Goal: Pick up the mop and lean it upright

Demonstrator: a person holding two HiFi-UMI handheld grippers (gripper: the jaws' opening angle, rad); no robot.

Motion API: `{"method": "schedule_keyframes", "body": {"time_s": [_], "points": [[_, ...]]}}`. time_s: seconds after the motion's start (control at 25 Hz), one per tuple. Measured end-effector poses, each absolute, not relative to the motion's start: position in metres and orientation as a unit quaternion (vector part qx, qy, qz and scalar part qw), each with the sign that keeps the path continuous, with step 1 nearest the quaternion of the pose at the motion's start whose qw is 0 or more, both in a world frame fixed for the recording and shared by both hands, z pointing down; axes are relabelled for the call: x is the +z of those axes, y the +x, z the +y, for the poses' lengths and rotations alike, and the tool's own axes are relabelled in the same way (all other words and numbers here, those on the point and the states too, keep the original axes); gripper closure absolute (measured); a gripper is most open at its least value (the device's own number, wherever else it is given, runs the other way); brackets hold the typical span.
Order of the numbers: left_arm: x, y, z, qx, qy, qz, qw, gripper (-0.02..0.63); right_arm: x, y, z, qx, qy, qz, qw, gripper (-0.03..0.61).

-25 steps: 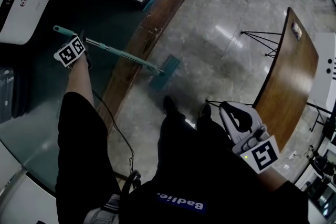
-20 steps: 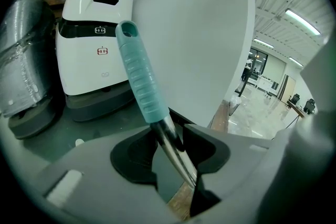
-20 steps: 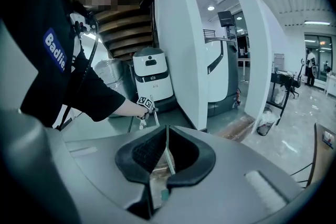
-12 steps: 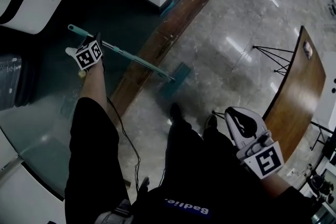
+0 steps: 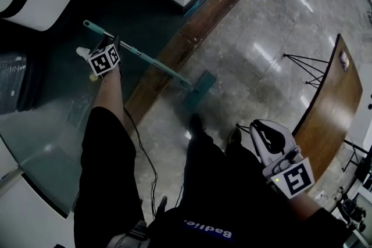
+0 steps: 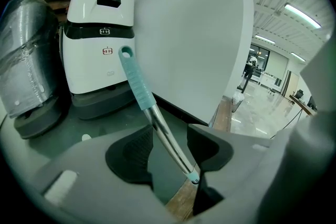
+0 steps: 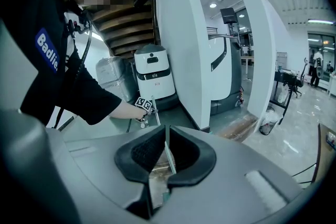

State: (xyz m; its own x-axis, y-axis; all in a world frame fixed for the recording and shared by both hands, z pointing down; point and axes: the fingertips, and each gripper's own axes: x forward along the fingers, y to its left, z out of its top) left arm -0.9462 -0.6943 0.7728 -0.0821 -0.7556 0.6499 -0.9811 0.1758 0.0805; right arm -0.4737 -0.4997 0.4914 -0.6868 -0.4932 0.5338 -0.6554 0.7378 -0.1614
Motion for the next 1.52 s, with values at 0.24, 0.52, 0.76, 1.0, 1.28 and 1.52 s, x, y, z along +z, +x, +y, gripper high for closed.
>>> {"method": "schedule_keyframes", "body": {"time_s": [0.24,0.52,0.76,1.0,1.28,1.52], "points": [[0.767,-0.944,-0.687,0.195,0.613,-0.710,0.287,0.390,0.491,-0.474,-0.493,0.173,0.317,-0.903,0.235,0.546],[0.758,-0.935,-0.669,0.187,0.614,-0.712,0.285,0.393,0.486,-0.472,-0.485,0.168,0.318,-0.905,0.225,0.545],[0.741,-0.910,-0.647,0.169,0.623,-0.709,0.285,0.402,0.477,-0.468,-0.474,0.162,0.320,-0.909,0.211,0.546],[0.696,-0.847,-0.619,0.139,0.661,-0.690,0.260,0.416,0.456,-0.451,-0.465,0.145,0.324,-0.918,0.177,0.546],[0.597,-0.721,-0.578,0.104,0.738,-0.636,0.197,0.436,0.424,-0.408,-0.450,0.122,0.324,-0.929,0.129,0.546],[0.538,-0.601,-0.523,0.085,0.789,-0.586,0.165,0.460,0.407,-0.351,-0.432,0.117,0.334,-0.931,0.094,0.548]]}}
